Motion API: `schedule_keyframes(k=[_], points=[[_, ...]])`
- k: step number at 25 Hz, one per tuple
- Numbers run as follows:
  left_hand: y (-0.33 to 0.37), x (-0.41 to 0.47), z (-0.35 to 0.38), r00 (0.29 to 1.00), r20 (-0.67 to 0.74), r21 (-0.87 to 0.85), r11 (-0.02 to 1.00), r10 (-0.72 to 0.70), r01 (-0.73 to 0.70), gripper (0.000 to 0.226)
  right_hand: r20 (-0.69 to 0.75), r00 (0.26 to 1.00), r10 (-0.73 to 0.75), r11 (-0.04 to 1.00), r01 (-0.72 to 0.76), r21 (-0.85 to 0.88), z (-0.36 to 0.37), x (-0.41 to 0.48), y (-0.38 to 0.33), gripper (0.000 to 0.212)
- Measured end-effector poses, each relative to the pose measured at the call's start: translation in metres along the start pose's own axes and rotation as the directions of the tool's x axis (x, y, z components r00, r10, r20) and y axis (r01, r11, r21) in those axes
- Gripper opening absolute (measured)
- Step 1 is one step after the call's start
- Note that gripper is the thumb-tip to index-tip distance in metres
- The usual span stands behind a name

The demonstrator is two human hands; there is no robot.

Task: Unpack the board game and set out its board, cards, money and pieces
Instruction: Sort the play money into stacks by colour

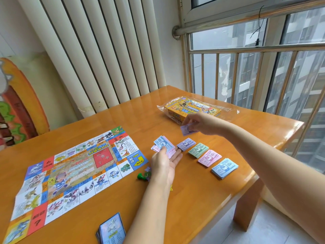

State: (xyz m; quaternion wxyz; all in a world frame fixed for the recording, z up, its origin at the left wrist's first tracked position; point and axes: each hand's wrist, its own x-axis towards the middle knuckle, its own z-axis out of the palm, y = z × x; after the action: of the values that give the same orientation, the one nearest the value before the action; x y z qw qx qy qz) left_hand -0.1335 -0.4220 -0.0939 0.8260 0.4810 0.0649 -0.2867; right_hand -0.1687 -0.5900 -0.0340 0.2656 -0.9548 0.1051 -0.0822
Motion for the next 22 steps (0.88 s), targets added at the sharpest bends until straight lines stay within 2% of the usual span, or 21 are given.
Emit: schedule_keyframes(k=[7, 12, 16, 22], points=[[-0.002, 0.001, 0.004, 0.999, 0.003, -0.031, 0.999, -0.036, 0.036, 0.041, 0.193, 0.980, 0.038, 0.995, -0.020, -0.096, 0.022, 0.024, -0.001, 0.024], [-0.001, 0.000, 0.006, 1.000, 0.017, 0.005, 1.000, -0.007, 0.007, 0.043, 0.217, 0.975, 0.046, 0.979, -0.001, -0.205, 0.033, 0.024, 0.001, 0.030], [0.000, 0.003, 0.004, 1.000, 0.014, 0.017, 1.000, -0.020, 0.019, 0.042, 0.244, 0.968, 0.066, 0.979, -0.016, -0.202, 0.027, 0.024, -0.001, 0.041], [0.000, 0.004, 0.005, 1.000, 0.007, -0.001, 1.000, -0.027, 0.027, 0.042, 0.419, 0.897, 0.142, 0.945, 0.003, -0.328, 0.021, 0.028, -0.008, 0.061]])
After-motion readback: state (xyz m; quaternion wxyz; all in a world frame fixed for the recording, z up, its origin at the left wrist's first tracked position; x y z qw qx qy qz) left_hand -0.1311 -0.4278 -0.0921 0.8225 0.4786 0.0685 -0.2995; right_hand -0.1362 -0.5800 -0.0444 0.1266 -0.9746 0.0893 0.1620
